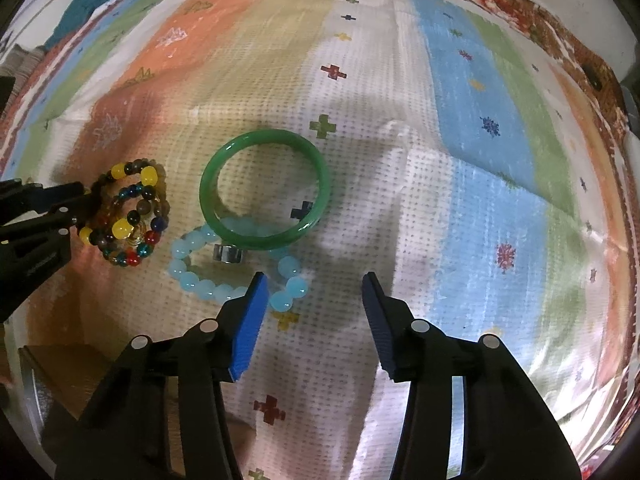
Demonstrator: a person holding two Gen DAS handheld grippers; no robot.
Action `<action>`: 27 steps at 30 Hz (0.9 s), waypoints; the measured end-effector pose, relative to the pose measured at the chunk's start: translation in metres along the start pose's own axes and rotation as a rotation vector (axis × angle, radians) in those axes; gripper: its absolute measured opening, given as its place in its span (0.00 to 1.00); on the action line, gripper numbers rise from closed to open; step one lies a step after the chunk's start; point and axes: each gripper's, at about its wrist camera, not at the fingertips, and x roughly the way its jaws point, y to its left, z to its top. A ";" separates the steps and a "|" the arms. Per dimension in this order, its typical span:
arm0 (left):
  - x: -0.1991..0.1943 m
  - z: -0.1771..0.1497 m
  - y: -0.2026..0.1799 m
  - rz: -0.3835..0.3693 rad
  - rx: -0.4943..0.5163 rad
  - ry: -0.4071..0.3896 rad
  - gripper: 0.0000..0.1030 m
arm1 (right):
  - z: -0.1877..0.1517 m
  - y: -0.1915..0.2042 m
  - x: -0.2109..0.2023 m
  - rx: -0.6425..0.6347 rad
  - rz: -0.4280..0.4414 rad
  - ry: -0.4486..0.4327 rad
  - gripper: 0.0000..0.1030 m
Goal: Organize jewelry
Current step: 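Grasp the yellow-and-dark bracelet with the left tool while the right tool grasps the pale blue bracelet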
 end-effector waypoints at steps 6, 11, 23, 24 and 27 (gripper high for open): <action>0.001 -0.001 -0.001 0.008 0.008 -0.001 0.11 | 0.003 -0.001 0.000 0.009 0.008 0.003 0.44; 0.001 -0.001 -0.002 0.009 0.010 -0.001 0.11 | 0.004 -0.001 0.003 0.011 0.015 0.001 0.44; -0.002 -0.002 -0.001 0.002 -0.001 -0.002 0.10 | 0.002 0.005 0.011 -0.012 0.020 0.002 0.14; -0.003 -0.001 -0.001 0.001 -0.003 -0.002 0.10 | 0.002 0.005 0.011 -0.011 0.018 0.001 0.13; -0.005 -0.001 0.000 -0.009 -0.004 -0.003 0.10 | 0.001 0.007 0.007 -0.008 0.019 -0.003 0.12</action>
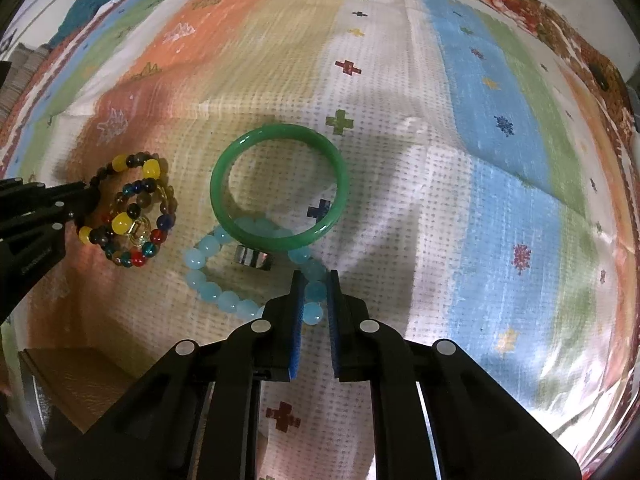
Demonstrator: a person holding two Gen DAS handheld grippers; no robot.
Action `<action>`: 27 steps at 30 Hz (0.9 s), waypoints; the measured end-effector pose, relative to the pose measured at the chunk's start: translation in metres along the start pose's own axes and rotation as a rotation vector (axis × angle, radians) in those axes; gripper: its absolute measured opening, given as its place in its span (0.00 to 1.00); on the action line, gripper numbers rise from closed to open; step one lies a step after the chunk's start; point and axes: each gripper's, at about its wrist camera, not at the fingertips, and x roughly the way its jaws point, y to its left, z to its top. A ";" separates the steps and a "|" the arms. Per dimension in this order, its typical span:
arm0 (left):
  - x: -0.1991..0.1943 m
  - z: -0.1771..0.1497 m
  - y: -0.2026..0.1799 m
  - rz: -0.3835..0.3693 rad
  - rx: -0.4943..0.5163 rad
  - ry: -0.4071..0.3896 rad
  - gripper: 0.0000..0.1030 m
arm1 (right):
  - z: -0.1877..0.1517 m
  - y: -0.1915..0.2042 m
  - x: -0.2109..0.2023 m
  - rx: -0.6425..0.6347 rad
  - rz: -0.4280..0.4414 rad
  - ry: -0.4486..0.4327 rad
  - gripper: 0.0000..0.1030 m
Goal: Organize jewelry
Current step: 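Grasp the yellow-and-dark bracelet with the left tool while the right tool grasps the pale blue bracelet, then lift both bracelets and carry them over the silver tin with both tools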
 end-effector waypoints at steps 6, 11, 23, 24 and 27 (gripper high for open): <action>-0.019 0.002 0.003 -0.037 -0.025 -0.036 0.10 | -0.004 -0.008 -0.010 0.019 0.003 -0.022 0.12; -0.039 0.002 0.001 -0.069 -0.033 -0.076 0.10 | -0.002 -0.006 -0.030 0.022 0.016 -0.066 0.12; -0.085 -0.007 -0.007 -0.122 -0.027 -0.164 0.10 | -0.005 -0.003 -0.079 0.011 0.025 -0.169 0.12; -0.088 -0.008 -0.007 -0.123 -0.026 -0.169 0.10 | -0.006 -0.002 -0.083 0.010 0.024 -0.175 0.12; -0.096 -0.011 -0.007 -0.121 -0.023 -0.187 0.10 | -0.009 -0.002 -0.091 0.008 0.021 -0.192 0.12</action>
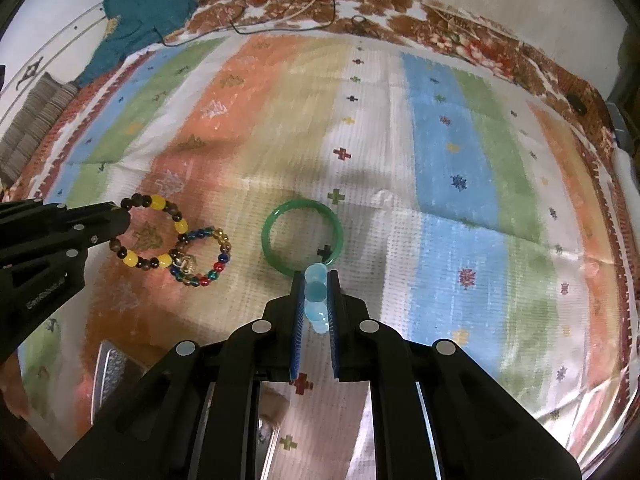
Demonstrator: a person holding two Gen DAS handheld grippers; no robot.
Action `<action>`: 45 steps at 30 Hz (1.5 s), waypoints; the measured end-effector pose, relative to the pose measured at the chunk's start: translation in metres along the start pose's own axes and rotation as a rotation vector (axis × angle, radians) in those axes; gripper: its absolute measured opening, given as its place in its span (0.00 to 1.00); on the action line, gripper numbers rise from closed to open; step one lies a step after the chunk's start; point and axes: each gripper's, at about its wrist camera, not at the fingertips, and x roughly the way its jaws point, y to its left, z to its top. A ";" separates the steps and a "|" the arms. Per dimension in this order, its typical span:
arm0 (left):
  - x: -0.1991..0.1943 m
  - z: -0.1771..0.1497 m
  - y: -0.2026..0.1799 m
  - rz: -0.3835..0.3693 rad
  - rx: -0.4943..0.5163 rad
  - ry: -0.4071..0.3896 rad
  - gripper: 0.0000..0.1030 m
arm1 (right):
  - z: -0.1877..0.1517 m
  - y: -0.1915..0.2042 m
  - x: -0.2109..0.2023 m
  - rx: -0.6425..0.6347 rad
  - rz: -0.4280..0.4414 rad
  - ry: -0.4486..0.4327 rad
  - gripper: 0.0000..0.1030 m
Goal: Organize jewelry
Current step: 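Lift both bracelets and carry them over the silver tin with both tools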
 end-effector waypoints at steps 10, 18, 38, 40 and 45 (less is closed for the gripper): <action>-0.025 -0.003 -0.001 -0.024 -0.002 -0.048 0.10 | -0.007 -0.006 -0.017 0.016 -0.019 -0.045 0.12; -0.046 -0.010 -0.004 -0.048 -0.001 -0.086 0.11 | -0.014 -0.004 -0.030 0.022 -0.012 -0.071 0.12; -0.094 -0.039 -0.025 -0.103 0.043 -0.172 0.11 | -0.038 0.012 -0.082 -0.006 0.012 -0.190 0.12; -0.097 -0.042 -0.026 -0.106 0.047 -0.181 0.11 | -0.041 0.014 -0.087 -0.011 0.017 -0.202 0.12; -0.106 -0.051 -0.027 -0.122 0.051 -0.196 0.11 | -0.050 0.017 -0.097 -0.017 0.024 -0.227 0.12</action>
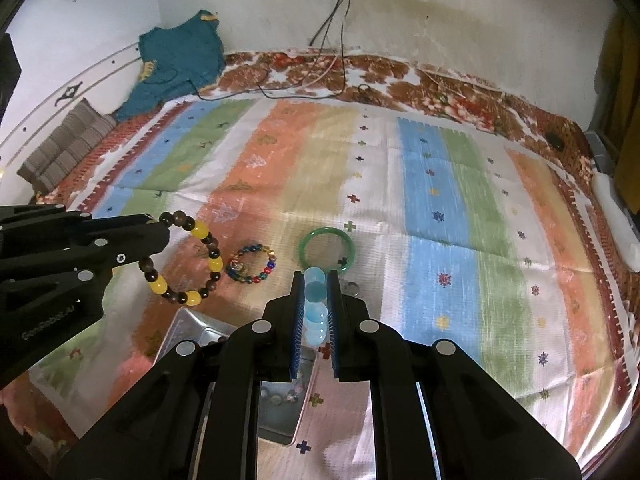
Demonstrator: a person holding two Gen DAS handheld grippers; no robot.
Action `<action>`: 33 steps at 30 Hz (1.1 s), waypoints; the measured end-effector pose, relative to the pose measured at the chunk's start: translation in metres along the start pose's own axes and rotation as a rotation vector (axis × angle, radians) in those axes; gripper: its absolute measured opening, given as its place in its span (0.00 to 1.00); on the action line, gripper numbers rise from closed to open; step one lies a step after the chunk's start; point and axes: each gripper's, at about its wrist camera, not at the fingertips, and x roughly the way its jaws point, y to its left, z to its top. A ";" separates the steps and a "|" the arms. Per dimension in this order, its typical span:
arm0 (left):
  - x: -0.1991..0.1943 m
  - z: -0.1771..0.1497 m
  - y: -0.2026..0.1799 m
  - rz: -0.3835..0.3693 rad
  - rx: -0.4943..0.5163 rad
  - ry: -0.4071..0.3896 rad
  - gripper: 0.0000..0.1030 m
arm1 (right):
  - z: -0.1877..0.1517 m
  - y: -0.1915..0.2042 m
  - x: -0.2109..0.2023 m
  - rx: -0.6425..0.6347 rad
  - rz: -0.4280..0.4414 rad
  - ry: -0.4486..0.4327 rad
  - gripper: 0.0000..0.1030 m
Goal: Organize jewelry
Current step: 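Lift both bracelets and carry them over the silver tin with both tools, then open the left tool over the tin while the right tool releases the pale blue bracelet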
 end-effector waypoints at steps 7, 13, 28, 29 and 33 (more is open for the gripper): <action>-0.018 -0.015 -0.010 -0.016 0.019 -0.025 0.11 | -0.007 0.002 -0.010 0.008 0.028 -0.015 0.12; -0.032 -0.029 -0.013 -0.033 0.016 -0.046 0.11 | -0.017 0.007 -0.019 -0.005 0.034 -0.021 0.12; -0.045 -0.048 -0.018 -0.041 0.034 -0.062 0.11 | -0.038 0.013 -0.036 -0.009 0.061 -0.034 0.12; -0.044 -0.048 -0.018 -0.044 0.035 -0.056 0.11 | -0.039 0.013 -0.036 -0.008 0.064 -0.032 0.12; -0.040 -0.052 -0.015 -0.029 0.019 -0.016 0.11 | -0.040 0.009 -0.031 0.014 0.060 0.000 0.12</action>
